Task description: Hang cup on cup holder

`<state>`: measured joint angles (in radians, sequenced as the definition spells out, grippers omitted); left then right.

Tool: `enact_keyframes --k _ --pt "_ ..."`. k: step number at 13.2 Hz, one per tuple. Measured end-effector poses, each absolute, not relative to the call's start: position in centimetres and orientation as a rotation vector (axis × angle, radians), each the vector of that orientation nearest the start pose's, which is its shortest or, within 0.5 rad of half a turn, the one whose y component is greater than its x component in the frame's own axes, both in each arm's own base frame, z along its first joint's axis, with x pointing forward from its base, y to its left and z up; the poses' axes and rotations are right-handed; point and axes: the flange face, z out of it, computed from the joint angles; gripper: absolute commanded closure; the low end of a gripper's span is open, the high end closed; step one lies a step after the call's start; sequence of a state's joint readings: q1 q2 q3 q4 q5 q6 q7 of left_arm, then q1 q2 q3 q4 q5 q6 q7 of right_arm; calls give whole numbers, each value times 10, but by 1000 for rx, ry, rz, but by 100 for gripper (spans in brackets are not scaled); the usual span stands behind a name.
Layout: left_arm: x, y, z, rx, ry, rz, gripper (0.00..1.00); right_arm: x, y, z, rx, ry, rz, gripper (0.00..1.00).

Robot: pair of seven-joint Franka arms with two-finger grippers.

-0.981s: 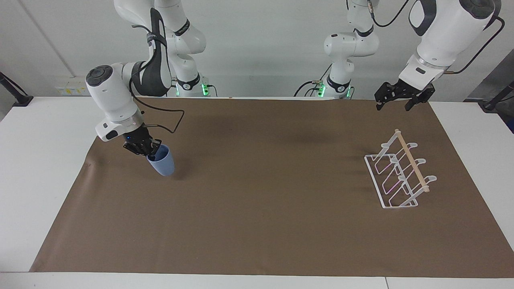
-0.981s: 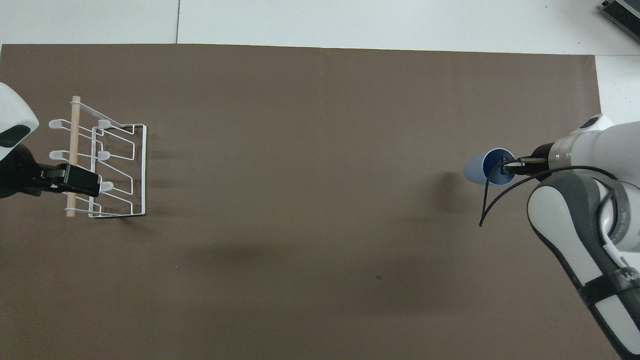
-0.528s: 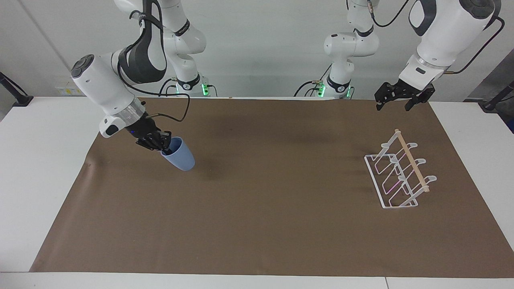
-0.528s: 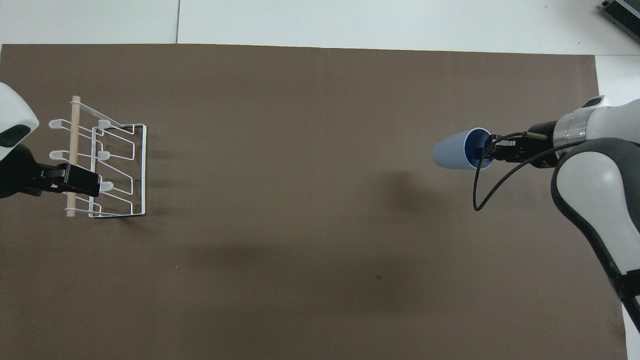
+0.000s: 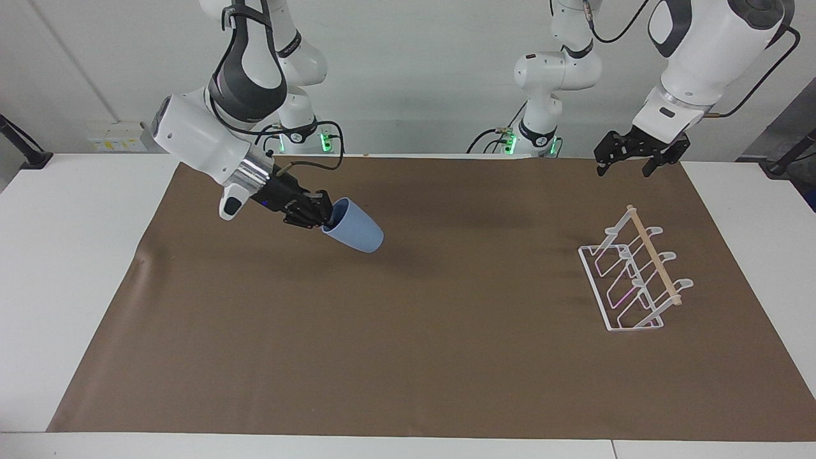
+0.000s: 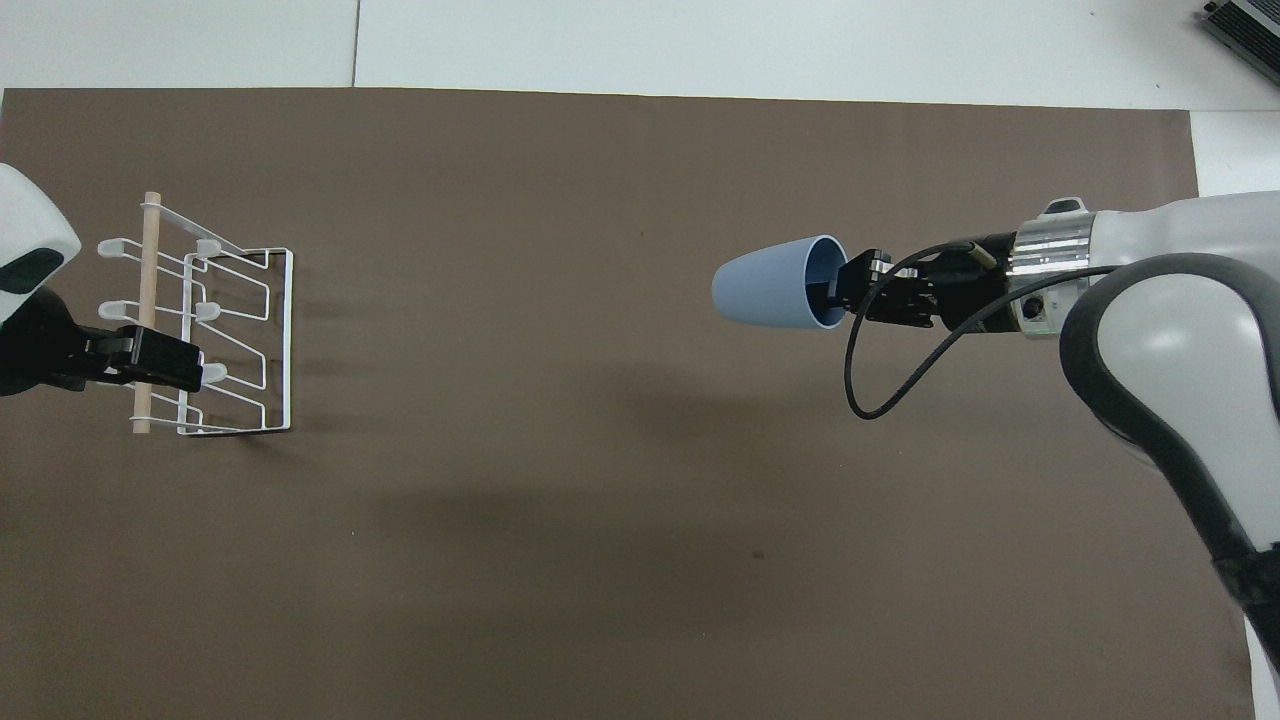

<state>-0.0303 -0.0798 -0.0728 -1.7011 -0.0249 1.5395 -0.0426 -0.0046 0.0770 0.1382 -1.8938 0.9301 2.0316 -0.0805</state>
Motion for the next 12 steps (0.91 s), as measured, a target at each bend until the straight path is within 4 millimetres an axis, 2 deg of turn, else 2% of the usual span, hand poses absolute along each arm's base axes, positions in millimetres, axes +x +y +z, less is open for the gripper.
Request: enact_keyframes --k 1,3,6,8,10,12 --pt "520 -60 603 -3171 44 137 0 583 136 492 -2228 229 -28 100" --pt "518 -70 604 -3250 -209 172 0 578 164 499 -2145 215 -4 100" --pt "518 -85 609 -3314 -696 253 0 565 210 508 -2073 152 31 100" --pt "522 -97 615 -3345 -1045 327 0 557 232 519 -2056 122 23 100" --pt "526 -107 617 -3330 -1404 439 0 549 257 532 -2030 120 -26 100" --pt "526 -112 609 -3266 -1775 571 0 538 288 541 -1976 158 -76 100"
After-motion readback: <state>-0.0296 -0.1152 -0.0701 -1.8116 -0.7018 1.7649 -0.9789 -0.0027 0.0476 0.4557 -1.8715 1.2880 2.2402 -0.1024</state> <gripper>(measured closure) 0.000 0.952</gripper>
